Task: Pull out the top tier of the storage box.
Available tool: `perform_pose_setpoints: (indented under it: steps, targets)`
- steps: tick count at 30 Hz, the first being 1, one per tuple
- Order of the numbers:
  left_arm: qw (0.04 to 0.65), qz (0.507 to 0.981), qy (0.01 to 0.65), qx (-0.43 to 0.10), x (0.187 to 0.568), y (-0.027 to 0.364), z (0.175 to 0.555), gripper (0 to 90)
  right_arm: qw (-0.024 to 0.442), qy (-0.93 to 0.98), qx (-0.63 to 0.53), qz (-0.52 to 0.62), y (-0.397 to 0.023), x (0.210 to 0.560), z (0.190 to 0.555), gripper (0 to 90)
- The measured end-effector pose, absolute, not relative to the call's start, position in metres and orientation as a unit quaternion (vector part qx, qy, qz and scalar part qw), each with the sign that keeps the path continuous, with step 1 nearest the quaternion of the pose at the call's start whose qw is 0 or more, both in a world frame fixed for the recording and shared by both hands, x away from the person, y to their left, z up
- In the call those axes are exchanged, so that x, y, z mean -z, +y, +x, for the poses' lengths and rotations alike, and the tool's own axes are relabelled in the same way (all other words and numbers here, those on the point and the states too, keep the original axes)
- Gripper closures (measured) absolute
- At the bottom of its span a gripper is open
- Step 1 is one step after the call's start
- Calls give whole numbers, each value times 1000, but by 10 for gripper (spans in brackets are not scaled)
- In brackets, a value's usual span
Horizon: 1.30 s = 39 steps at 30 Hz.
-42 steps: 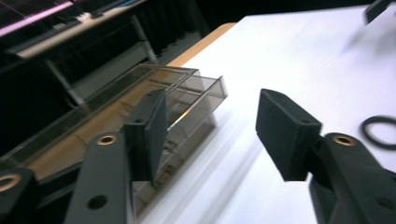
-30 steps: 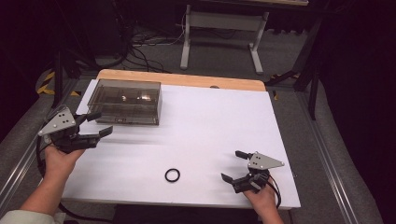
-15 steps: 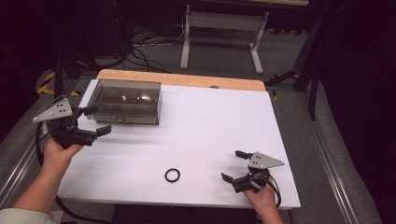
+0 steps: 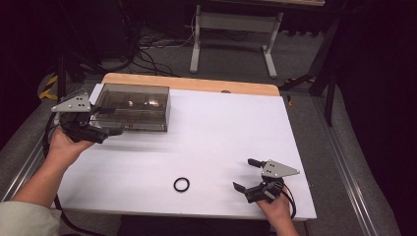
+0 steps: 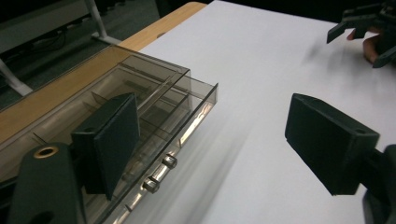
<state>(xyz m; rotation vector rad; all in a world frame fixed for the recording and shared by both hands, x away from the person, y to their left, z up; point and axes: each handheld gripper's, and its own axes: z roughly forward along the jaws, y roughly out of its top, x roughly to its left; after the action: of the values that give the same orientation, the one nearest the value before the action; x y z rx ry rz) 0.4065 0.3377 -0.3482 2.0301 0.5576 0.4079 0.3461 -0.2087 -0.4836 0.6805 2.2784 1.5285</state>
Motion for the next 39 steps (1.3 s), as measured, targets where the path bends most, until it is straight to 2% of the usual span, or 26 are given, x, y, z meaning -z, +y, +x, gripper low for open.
perform_pose_setpoints:
  steps: [23,39]
  targets:
    - [364,888,229,-161,339,323,445,258,153,797,-534,237,-208,484,346,5]
    - [299,921,188,-166,346,310,458,266,152,798,-534,235,-208,484,346,4]
